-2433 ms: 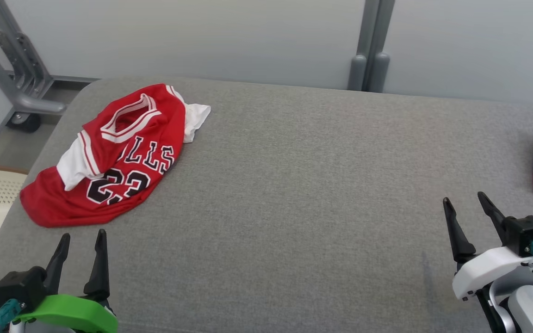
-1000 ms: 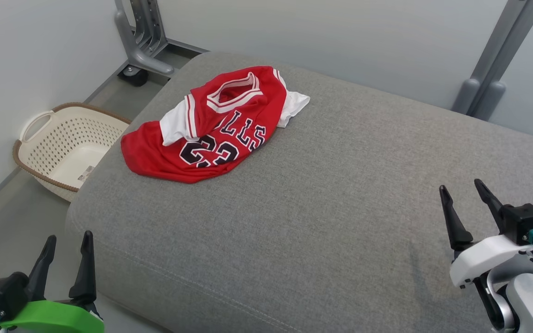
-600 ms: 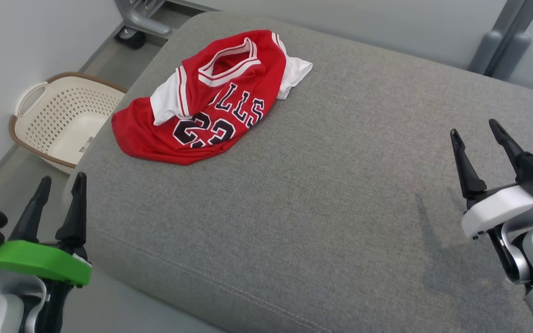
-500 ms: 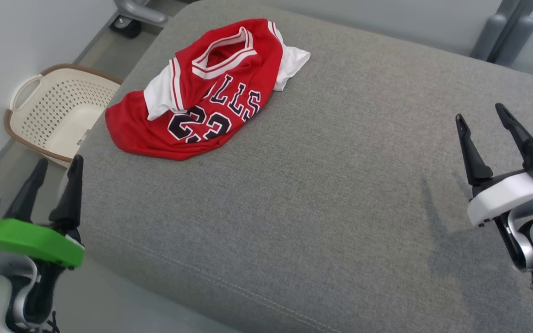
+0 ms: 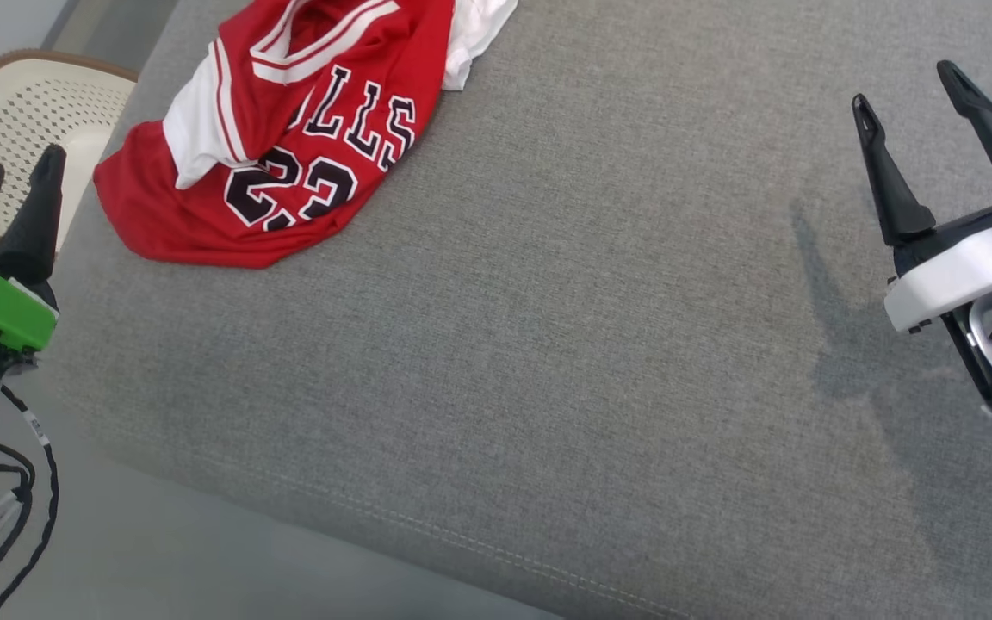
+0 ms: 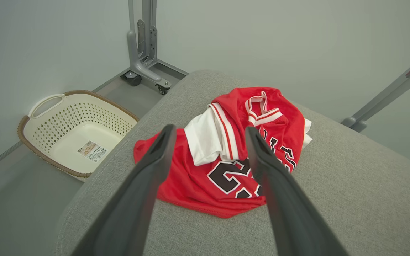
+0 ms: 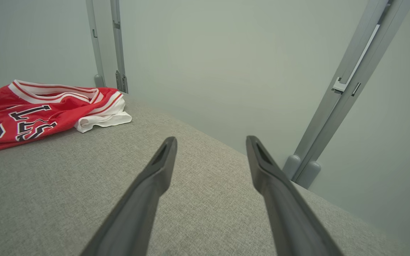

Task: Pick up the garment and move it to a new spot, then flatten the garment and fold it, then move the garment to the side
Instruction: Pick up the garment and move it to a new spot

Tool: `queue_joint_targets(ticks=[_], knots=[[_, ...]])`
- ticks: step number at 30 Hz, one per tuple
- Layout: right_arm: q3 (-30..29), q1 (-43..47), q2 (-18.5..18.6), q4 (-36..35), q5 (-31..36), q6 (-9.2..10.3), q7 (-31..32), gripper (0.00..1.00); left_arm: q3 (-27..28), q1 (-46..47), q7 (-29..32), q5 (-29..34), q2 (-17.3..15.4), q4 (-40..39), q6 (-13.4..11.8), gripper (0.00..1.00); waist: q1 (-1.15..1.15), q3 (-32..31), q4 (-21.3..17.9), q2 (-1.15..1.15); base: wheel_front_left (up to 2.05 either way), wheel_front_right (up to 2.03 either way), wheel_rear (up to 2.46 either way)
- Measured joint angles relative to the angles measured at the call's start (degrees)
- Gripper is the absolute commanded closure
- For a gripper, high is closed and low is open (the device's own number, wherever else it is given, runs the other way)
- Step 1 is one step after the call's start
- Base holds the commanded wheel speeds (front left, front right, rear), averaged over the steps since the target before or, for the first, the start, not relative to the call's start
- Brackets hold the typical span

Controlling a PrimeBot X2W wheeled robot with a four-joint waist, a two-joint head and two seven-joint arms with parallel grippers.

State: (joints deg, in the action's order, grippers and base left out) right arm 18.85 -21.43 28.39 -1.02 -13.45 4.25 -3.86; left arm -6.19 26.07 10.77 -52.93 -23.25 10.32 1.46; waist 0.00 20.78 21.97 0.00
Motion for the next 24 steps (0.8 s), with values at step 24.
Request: queue_joint_targets(ticks=[24], knots=[[-3.82,-11.02,6.42,-8.25,3.48,-0.70,5.43,0.00,0.08,16.62,1.31,-3.26,4.57,10.23,1.15,0.00,0.01,18.43,-4.61,0.00,0.00,0.00,0.00]])
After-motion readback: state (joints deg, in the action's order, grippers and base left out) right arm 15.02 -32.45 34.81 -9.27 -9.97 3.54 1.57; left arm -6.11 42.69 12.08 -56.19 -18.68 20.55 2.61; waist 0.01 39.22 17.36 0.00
